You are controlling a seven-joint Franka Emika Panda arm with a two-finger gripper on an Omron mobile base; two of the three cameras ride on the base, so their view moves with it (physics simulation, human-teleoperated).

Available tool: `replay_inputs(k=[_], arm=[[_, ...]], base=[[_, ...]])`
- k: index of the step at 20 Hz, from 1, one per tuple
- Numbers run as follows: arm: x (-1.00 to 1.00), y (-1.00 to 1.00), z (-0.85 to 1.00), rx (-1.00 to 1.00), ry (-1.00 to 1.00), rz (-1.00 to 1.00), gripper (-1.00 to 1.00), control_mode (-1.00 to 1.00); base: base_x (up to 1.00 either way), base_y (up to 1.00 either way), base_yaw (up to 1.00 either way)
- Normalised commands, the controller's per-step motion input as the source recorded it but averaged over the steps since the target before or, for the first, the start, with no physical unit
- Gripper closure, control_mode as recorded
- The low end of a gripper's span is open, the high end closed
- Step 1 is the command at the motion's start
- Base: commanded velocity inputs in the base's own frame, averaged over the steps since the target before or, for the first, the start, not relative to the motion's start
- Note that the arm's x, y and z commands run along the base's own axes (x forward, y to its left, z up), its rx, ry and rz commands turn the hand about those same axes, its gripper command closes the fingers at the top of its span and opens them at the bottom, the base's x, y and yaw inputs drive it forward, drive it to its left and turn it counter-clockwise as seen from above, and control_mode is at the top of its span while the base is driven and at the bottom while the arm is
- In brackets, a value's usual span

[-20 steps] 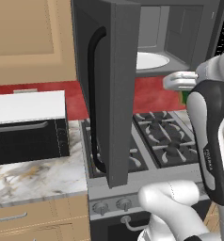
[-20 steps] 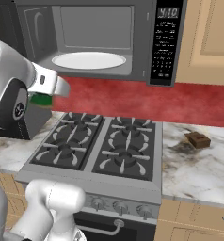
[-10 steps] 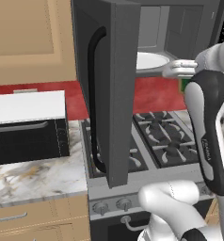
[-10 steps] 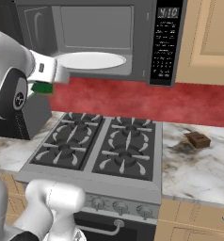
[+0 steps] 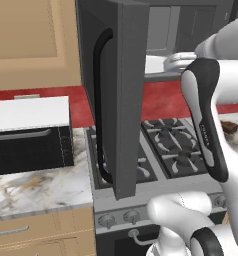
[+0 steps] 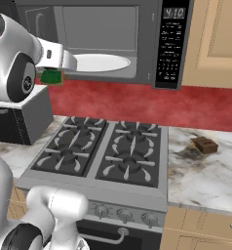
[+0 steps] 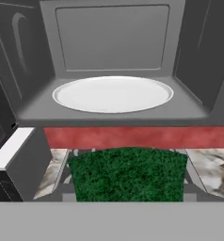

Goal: Place the sponge inside the microwave to prepare for sanitizing.

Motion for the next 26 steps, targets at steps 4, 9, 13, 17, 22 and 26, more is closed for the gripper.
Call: replay_inputs(k=[4, 9, 13, 17, 22, 26], arm=[[0.62, 0.0, 0.0, 0.0, 0.0, 0.0, 1.0, -1.0], [0.69, 0.0, 0.0, 0.0, 0.0, 0.0, 1.0, -1.0], [0.73, 0.0, 0.0, 0.0, 0.0, 0.0, 1.0, -1.0], [0.75, 0.0, -0.03, 0.0, 0.0, 0.0, 1.0, -1.0], [0.61, 0.0, -0.03, 0.0, 0.0, 0.0, 1.0, -1.0], [0.24, 0.03, -0.07, 0.0, 0.0, 0.0, 1.0, -1.0]], base=[[0.0, 0.0, 0.0], [0.0, 0.0, 0.0], [0.0, 0.0, 0.0], [0.0, 0.0, 0.0], [0.0, 0.0, 0.0], [0.0, 0.0, 0.0]])
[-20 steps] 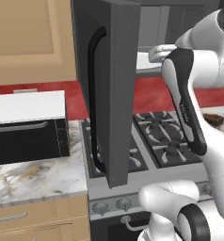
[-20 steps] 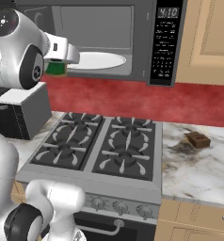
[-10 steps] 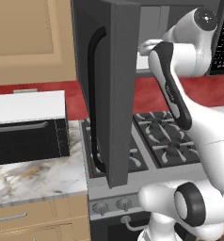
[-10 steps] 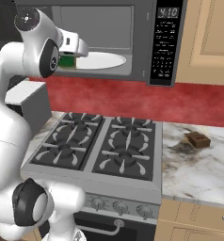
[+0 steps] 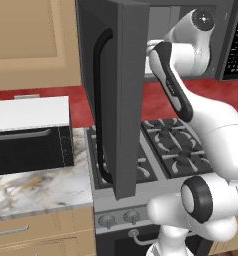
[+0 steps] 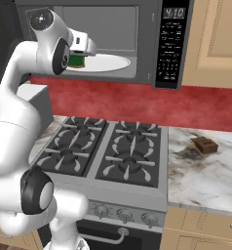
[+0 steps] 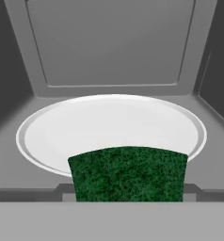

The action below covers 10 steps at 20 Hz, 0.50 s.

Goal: Place the sponge inside the microwave to prepare for sanitizing.

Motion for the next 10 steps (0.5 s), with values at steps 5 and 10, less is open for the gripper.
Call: replay_inputs(k=[5, 10], arm=[[0.16, 0.0, -0.15, 0.0, 0.0, 0.0, 1.0, -1.0], [0.2, 0.0, -0.15, 0.0, 0.0, 0.0, 1.0, -1.0]], base=[[0.0, 0.0, 0.0], [0.0, 0.0, 0.0]])
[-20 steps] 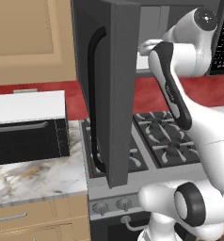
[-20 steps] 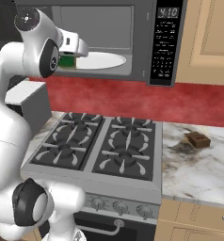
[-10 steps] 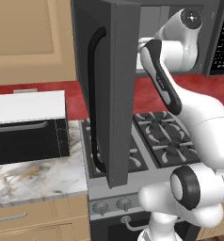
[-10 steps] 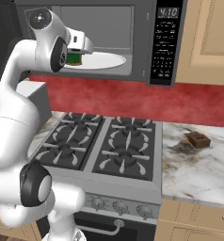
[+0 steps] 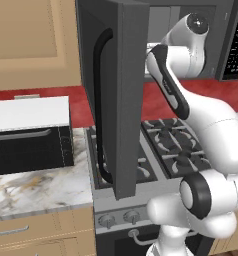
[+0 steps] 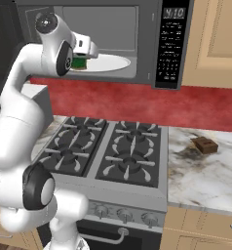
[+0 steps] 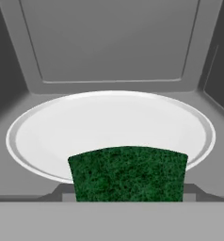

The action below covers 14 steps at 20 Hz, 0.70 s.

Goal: Place the sponge inside the microwave to prepare for sanitizing.

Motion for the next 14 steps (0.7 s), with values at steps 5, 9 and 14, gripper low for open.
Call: replay_inputs(k=[5, 9, 14], arm=[[0.28, 0.0, -0.18, 0.0, 0.0, 0.0, 1.0, -1.0], [0.36, 0.0, -0.15, 0.0, 0.0, 0.0, 1.0, -1.0], [0.34, 0.0, -0.05, 0.0, 0.0, 0.0, 1.0, -1.0]], base=[[0.0, 0.0, 0.0], [0.0, 0.0, 0.0], [0.0, 0.0, 0.0]])
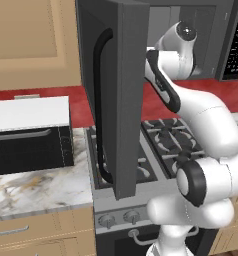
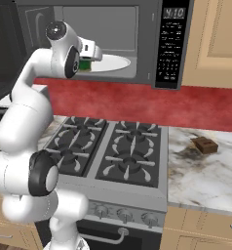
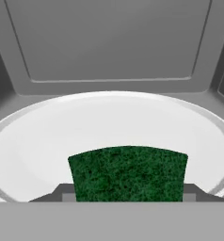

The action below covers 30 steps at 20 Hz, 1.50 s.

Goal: Place the sponge inside the microwave to prepare for sanitizing.

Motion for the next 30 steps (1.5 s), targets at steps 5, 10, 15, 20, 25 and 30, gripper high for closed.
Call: replay_inputs(k=[5, 10, 15, 20, 25, 30], arm=[[0.34, 0.0, 0.0, 0.0, 0.01, 0.0, 1.0, -1.0], [0.39, 0.0, 0.0, 0.0, 0.02, 0.0, 1.0, -1.0], [0.29, 0.0, -0.05, 0.0, 0.0, 0.0, 1.0, -1.0], [0.14, 0.0, -0.22, 0.0, 0.0, 0.0, 1.0, -1.0], [0.11, 0.0, -0.05, 0.0, 0.0, 0.0, 1.0, -1.0], [0.13, 0.0, -0.06, 0.0, 0.0, 0.0, 1.0, -1.0]], base=[[0.0, 0.0, 0.0], [0.0, 0.0, 0.0], [0.0, 0.0, 0.0], [0.0, 0.0, 0.0], [0.0, 0.0, 0.0], [0.0, 0.0, 0.0]])
